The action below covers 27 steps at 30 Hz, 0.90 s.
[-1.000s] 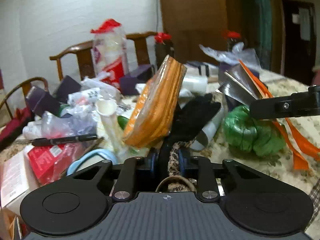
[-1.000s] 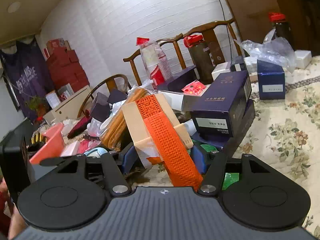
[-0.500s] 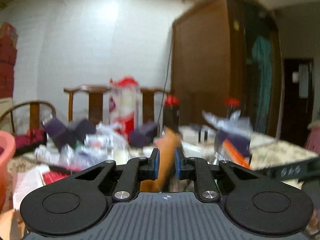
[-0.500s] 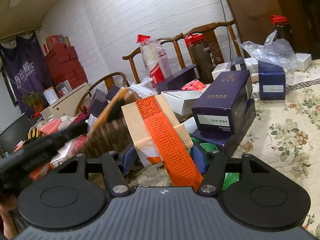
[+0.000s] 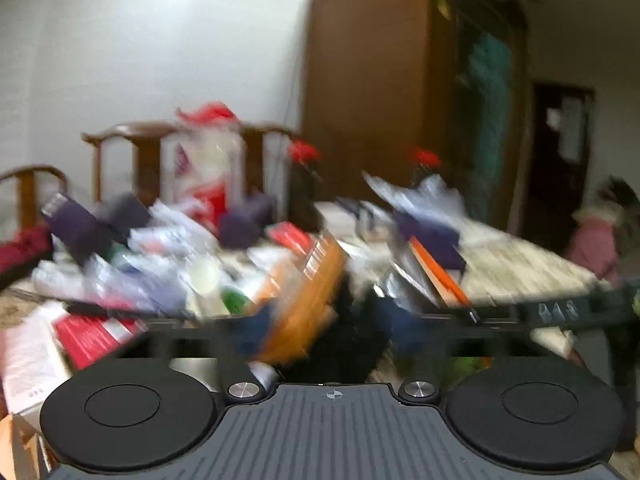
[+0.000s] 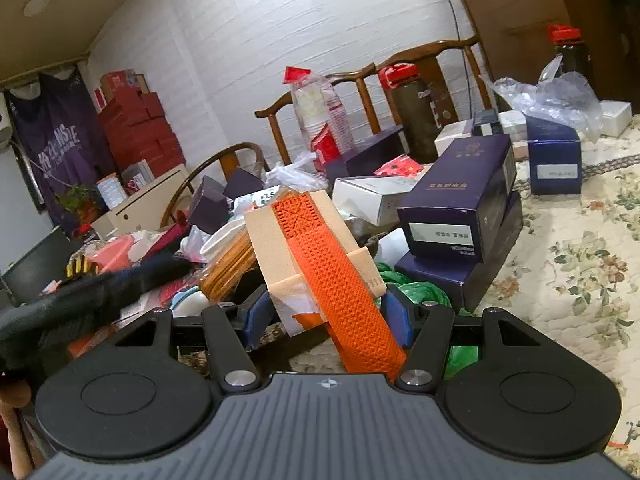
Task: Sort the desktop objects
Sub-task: 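Lift and carry the strap and ruler card toward the pink basin with both tools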
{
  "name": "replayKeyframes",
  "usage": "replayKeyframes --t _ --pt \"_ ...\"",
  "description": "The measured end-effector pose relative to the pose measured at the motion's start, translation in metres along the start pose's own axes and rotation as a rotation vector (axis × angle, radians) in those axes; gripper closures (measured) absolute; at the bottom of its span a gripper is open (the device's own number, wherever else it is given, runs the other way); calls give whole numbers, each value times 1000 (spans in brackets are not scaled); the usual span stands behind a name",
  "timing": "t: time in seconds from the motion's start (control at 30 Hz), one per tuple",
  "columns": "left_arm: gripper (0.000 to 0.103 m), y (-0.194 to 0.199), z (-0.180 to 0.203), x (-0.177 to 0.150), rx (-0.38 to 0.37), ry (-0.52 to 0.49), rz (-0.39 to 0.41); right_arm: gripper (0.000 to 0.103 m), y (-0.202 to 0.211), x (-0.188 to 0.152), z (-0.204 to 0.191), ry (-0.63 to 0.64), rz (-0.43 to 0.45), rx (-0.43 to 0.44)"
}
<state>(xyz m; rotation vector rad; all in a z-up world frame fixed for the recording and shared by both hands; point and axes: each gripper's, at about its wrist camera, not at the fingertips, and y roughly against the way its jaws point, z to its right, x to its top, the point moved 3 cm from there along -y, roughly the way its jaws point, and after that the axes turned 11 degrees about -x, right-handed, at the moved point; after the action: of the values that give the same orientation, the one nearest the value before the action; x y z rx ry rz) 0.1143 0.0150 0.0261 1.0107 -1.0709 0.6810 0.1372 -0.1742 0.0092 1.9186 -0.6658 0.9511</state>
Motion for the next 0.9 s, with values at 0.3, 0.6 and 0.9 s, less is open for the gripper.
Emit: replayKeyframes --t 0.3,0.6,0.9 --pt "11 -36 17 -30 142 -195 -247 38 1 -1 -2 11 -3 4" --pt "83 -28 1 -23 246 -91 -108 38 2 -1 -3 10 3 4" --pt "83 -1 -2 -3 281 -32 97 38 0 -5 -10 53 -1 -12"
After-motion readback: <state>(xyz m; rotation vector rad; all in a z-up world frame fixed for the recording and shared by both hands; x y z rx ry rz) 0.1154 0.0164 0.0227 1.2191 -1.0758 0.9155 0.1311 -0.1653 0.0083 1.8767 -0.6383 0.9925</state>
